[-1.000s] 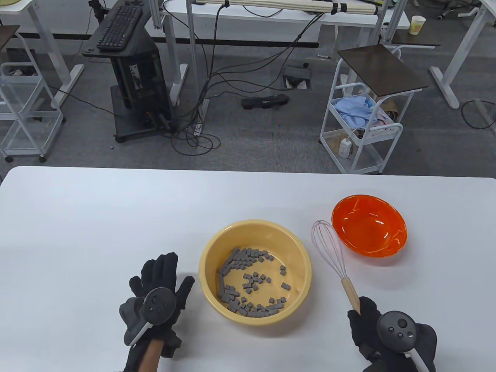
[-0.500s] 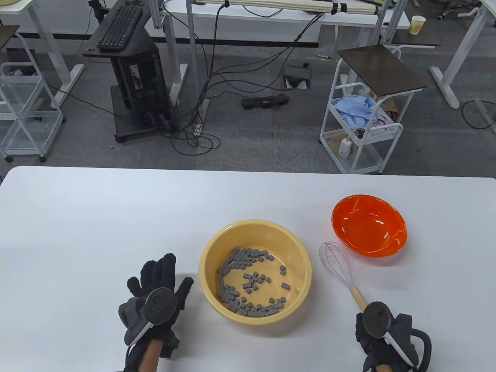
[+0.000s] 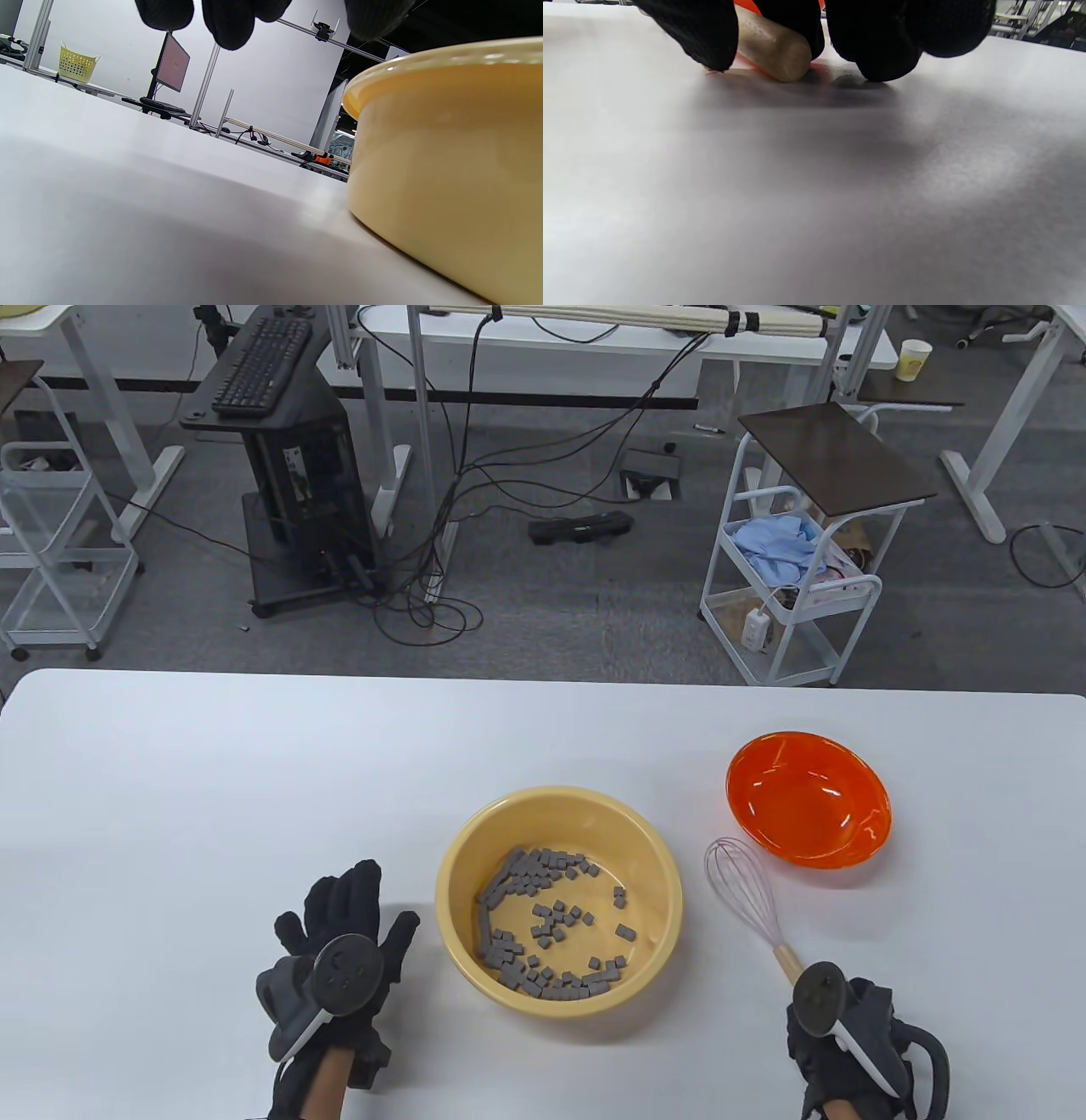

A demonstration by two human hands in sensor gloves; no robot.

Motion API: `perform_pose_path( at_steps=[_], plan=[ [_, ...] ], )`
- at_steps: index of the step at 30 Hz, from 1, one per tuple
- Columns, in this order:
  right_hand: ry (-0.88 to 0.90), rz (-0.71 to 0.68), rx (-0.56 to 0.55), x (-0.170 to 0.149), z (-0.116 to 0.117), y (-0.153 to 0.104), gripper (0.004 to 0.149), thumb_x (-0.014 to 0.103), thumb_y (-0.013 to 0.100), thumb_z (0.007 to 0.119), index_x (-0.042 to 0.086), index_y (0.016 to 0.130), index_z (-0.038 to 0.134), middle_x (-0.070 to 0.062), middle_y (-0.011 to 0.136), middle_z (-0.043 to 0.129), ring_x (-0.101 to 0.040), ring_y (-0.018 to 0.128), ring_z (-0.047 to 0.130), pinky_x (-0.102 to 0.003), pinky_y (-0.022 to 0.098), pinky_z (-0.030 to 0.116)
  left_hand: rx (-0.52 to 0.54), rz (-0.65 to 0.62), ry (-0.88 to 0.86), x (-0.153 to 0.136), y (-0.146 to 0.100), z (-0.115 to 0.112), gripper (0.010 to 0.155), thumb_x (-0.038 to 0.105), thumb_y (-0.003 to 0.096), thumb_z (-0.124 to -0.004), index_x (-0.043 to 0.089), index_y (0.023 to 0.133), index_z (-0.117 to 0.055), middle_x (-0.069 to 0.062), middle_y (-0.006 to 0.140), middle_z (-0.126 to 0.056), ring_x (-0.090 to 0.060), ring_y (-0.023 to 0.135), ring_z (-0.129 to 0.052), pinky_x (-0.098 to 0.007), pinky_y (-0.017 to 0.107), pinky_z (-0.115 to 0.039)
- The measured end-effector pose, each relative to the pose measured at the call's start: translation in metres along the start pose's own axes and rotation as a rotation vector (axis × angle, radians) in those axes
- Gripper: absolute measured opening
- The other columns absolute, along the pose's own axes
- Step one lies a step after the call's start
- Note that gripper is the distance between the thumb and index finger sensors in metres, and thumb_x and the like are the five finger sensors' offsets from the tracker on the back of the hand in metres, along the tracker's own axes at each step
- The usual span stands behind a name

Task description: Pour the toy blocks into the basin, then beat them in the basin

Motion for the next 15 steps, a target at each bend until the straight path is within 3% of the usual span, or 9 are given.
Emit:
perform_pose_path(
  at_steps=[5, 9, 15],
  plan=[
    [0.163, -0.031, -0.054, -0.007, -0.019, -0.008, 0.064, 0.045, 0.068, 0.069, 0.006, 0.114, 0.047, -0.037, 0.111, 0.044, -0.058, 0.090, 0.061, -0.070, 0.067, 0.054, 0.005, 0.002, 0.006, -0.002, 0.000, 0.001, 0.073, 0.051, 0.0695, -0.056, 0.005, 0.122, -0.032, -0.027, 0.124, -0.045, -0.063, 0.113, -0.044, -0.090, 0.064, -0.030],
    [0.309, -0.081, -0.183, -0.010, -0.052, -0.016, 0.062, 0.045, 0.068, 0.068, 0.008, 0.114, 0.049, -0.036, 0.111, 0.048, -0.059, 0.090, 0.062, -0.072, 0.067, 0.053, 0.008, 0.002, 0.002, -0.003, 0.000, 0.002, 0.073, 0.051, 0.0694, -0.056, 0.005, 0.122, -0.032, -0.027, 0.125, -0.045, -0.063, 0.113, -0.043, -0.090, 0.065, -0.030],
    [0.480, -0.284, -0.354, 0.002, -0.092, -0.026, 0.061, 0.042, 0.068, 0.068, 0.012, 0.116, 0.047, -0.032, 0.117, 0.043, -0.062, 0.099, 0.046, -0.079, 0.070, 0.038, 0.030, -0.008, -0.026, -0.003, 0.000, 0.004, 0.073, 0.051, 0.0693, -0.056, 0.006, 0.121, -0.033, -0.027, 0.125, -0.045, -0.063, 0.113, -0.043, -0.089, 0.065, -0.030]
  ],
)
Point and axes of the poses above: the tracker on the back of each hand, its own x axis roughly to the thumb side, its own y axis roughly from the wrist to the fingertips, z = x × y, the point moved 2 cm from there along y, roughly from the wrist to the fingertips
